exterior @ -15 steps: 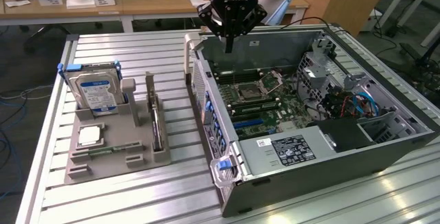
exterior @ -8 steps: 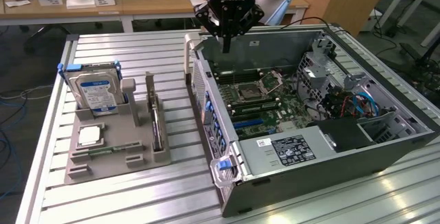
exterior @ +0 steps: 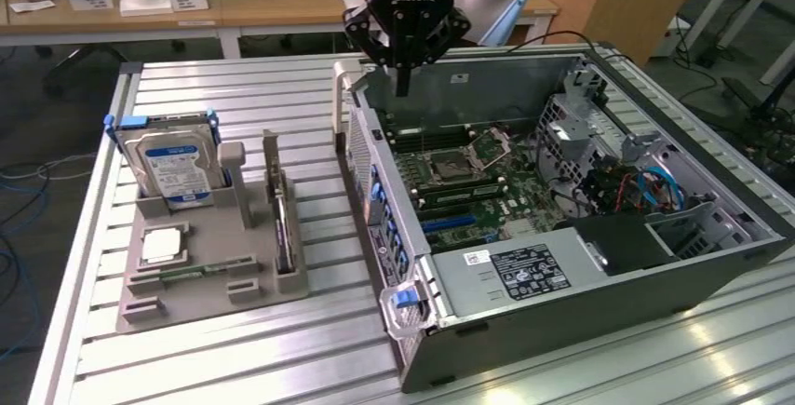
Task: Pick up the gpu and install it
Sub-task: 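Reach for the gpu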
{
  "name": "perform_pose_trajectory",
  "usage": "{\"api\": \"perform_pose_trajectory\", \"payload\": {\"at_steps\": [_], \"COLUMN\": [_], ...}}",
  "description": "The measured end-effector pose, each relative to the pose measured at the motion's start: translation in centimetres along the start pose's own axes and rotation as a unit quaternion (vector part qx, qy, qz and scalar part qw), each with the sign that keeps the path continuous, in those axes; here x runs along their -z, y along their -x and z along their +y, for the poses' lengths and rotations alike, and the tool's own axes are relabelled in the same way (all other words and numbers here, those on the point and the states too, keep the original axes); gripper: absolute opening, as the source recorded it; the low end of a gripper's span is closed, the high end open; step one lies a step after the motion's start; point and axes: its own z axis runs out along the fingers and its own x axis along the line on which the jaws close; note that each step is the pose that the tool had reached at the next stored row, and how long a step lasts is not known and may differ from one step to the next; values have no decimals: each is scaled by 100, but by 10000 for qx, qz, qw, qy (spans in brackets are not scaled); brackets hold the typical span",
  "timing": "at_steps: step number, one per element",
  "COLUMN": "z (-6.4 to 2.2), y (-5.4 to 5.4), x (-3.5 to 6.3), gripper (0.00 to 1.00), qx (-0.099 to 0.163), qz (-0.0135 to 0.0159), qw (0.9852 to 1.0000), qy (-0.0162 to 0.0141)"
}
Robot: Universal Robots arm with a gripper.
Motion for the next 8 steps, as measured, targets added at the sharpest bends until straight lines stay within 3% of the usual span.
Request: {"api": "perform_pose_trajectory", "payload": {"at_steps": [8], "z": [-5], "y": [-73], "x": [2], "gripper": [11], "qx": [0], "qz": [0], "qw": [10000], "qy": [0]}}
